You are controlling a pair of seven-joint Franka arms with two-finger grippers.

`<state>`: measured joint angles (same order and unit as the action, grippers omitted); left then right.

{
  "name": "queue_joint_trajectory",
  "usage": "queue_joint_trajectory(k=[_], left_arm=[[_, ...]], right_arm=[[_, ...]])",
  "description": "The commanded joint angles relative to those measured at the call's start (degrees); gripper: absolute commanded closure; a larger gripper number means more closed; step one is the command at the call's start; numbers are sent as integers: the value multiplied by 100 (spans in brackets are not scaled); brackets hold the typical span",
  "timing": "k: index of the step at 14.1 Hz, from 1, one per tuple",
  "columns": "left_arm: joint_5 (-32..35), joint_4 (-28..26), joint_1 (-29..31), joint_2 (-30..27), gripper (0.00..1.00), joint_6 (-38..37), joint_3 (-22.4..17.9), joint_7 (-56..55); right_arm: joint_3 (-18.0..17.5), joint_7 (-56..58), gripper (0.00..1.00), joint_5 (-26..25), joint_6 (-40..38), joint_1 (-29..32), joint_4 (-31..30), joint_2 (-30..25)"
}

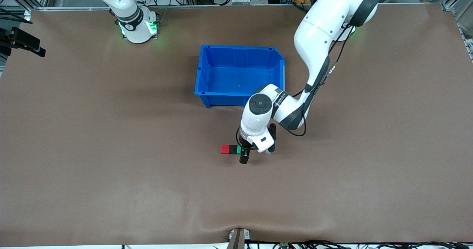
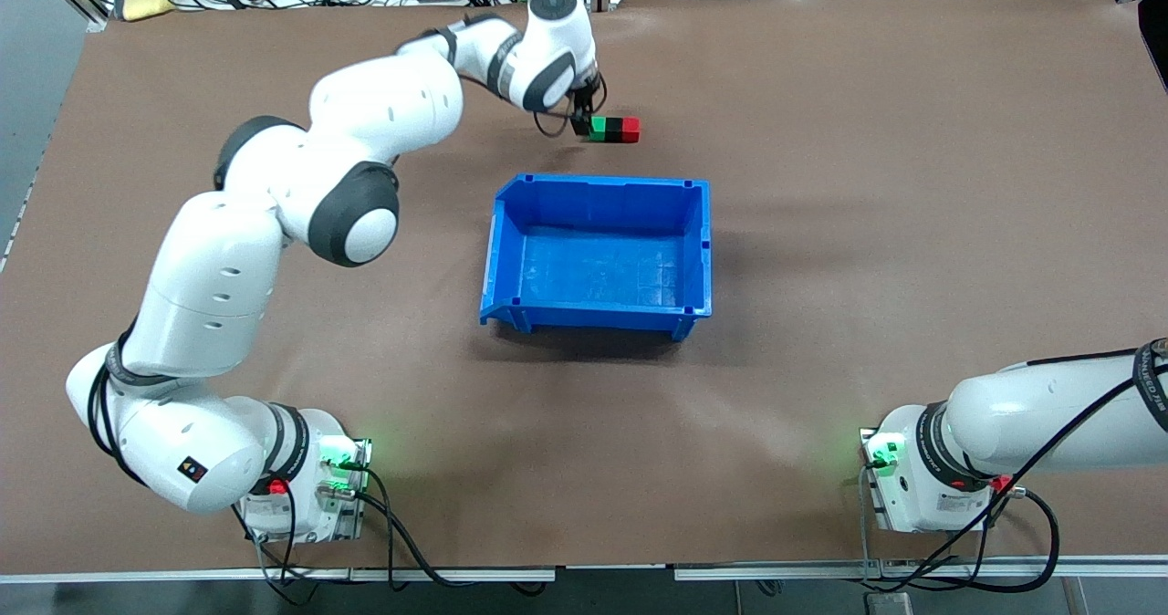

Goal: Attach green and red cubes to black cube
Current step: 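Open the left gripper and lift it away from the cubes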

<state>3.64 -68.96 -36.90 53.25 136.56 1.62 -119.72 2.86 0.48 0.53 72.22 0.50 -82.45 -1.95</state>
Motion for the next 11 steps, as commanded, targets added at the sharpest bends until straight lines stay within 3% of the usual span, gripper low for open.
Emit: queue_joint_trajectory(k=[1, 4, 8, 11], left_arm=[[58, -143, 357, -648, 0, -663, 66, 596], [57, -537, 1313, -1394, 0, -1094, 609, 1544], [31, -1775, 2684, -2905, 0, -1456, 1102, 3539], [-100, -2287, 3556, -3706, 0, -1797, 1594, 4534]], right_arm=[[-22, 66, 0, 175, -6, 55, -140, -122], [-22, 66, 0, 184, -24, 55, -193, -122], [-48, 66, 0, 184, -15, -15, -228, -148], [-49, 66, 0, 184, -42, -24, -237, -157]])
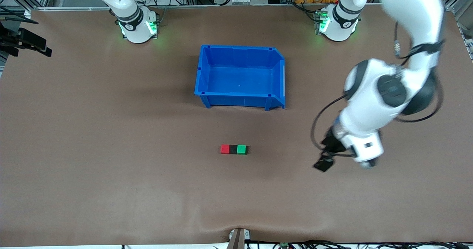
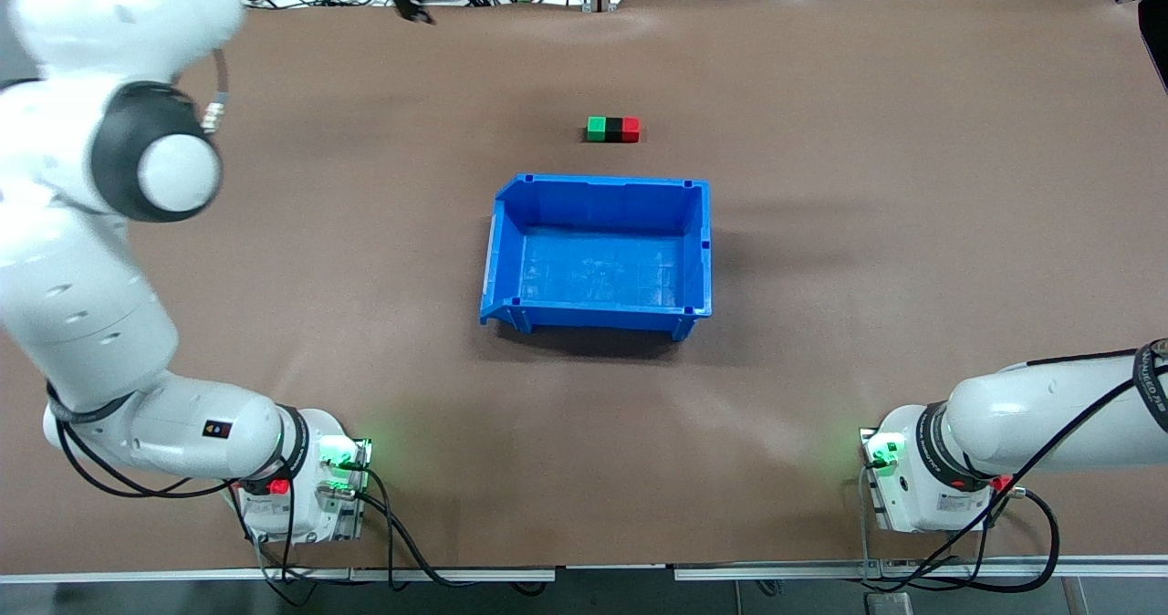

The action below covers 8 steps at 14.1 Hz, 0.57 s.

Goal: Attach green and red cubes to black cube
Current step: 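Open the left gripper and lift it away from the cubes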

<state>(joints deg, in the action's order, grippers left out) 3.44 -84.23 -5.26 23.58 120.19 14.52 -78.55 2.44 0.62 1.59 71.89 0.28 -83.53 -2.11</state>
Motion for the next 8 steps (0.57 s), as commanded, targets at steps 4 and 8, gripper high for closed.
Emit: queue_joint_trajectory(k=[4, 8], left_arm=[[-448, -858, 1007, -1451, 0, -1231, 420, 2197], [-617, -841, 861, -1927, 0, -1989, -229, 4220]], right_arm=[[-16, 52, 0, 79, -34, -2, -129, -141], [-7, 52, 0, 79, -69, -54, -129, -141]])
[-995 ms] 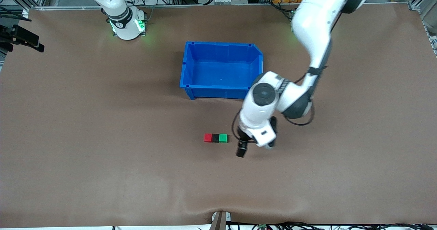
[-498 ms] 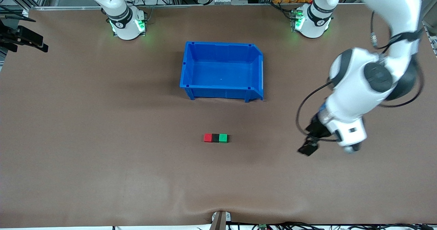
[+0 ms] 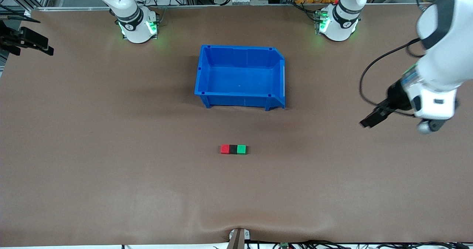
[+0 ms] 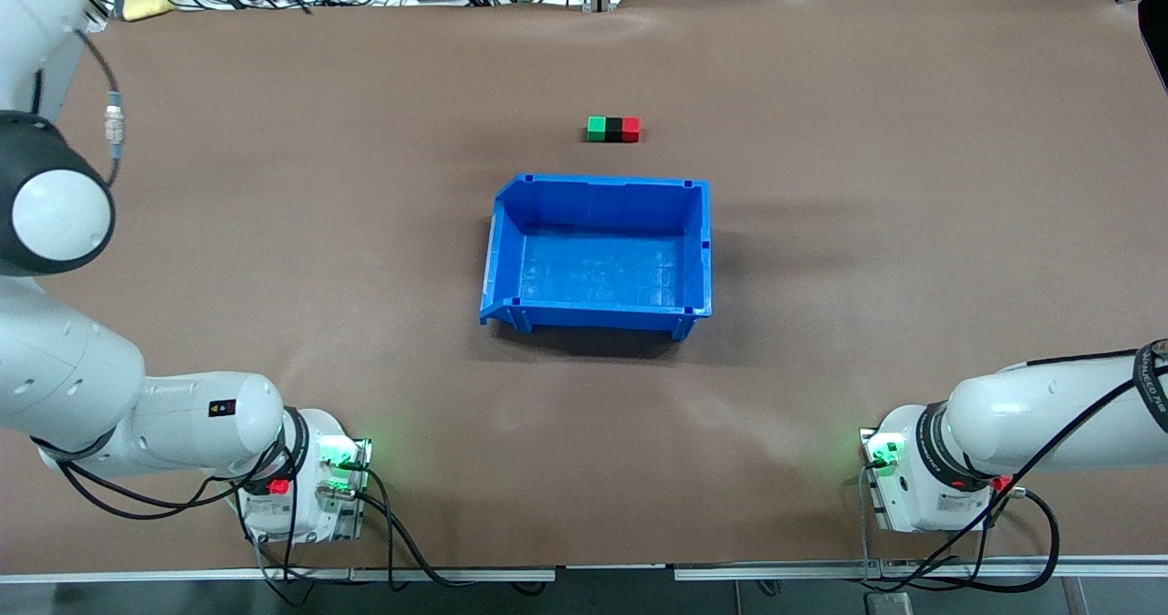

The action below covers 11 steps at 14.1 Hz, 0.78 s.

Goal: Attach green and red cubes to black cube

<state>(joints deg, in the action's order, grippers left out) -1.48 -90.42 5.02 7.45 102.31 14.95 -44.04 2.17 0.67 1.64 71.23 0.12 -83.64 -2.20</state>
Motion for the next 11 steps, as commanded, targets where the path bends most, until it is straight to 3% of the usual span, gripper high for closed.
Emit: queue_joint_trajectory(k=[1, 5, 11], left_arm=[[-125, -205, -299, -392, 0, -359, -517, 1261], [-81, -169, -721, -648, 0, -984, -1159, 2799], [280, -152, -590, -991, 0, -1644, -1161, 4368]], right_arm=[[21, 47, 0, 73, -13, -38, -118, -131], [3, 47, 0, 73, -31, -65, -109, -131], [3, 47, 0, 73, -75, -126, -109, -131]])
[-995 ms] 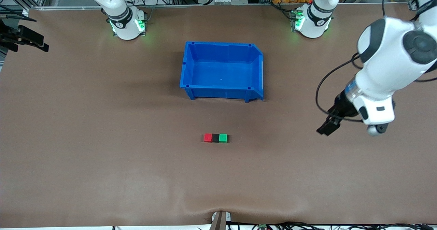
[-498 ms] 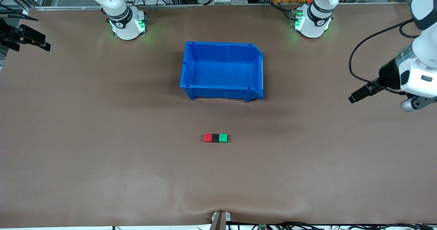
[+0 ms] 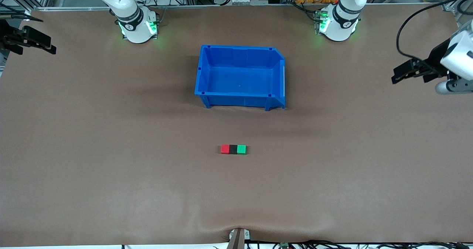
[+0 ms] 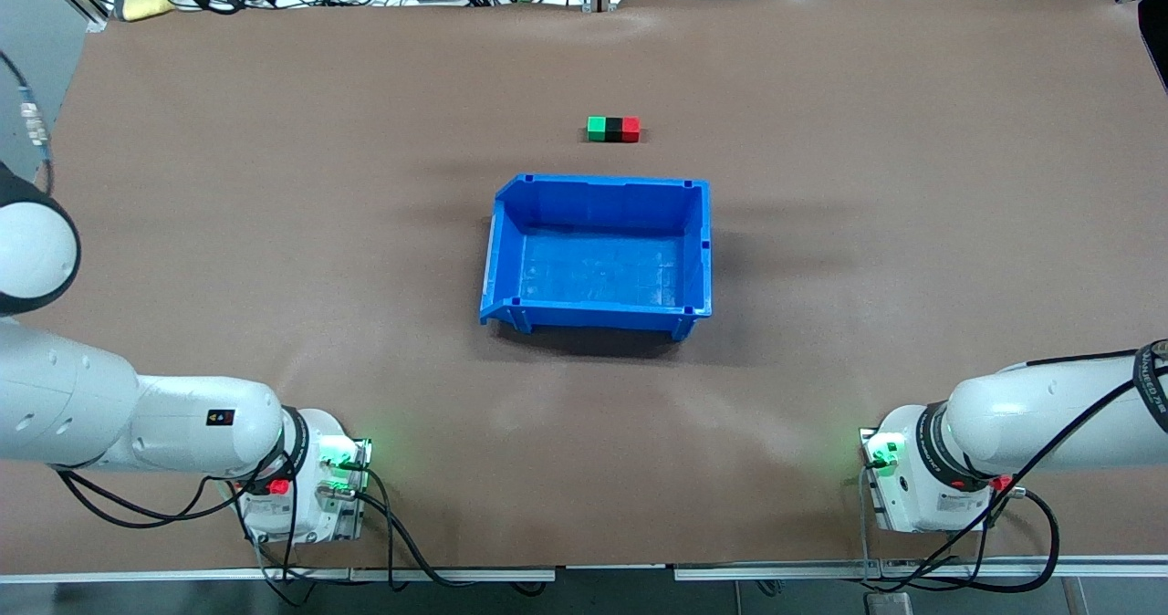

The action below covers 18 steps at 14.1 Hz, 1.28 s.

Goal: Attach green and red cubes to black cube

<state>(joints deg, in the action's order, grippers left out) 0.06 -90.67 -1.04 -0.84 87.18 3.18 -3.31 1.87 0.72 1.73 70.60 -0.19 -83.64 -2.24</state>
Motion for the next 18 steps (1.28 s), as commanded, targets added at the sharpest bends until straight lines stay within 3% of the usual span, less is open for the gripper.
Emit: queue_joint_trajectory(k=[1, 10, 18], left_arm=[[135, -83, 7, -162, 0, -184, 16, 322], [302, 365, 25, -48, 0, -290, -19, 823], [293, 383, 25, 119, 0, -281, -10, 832]], right_arm=[[33, 42, 0, 65, -11, -121, -108, -128], [68, 42, 0, 65, -20, -130, -108, -137], [68, 42, 0, 65, -37, -121, -108, -128]])
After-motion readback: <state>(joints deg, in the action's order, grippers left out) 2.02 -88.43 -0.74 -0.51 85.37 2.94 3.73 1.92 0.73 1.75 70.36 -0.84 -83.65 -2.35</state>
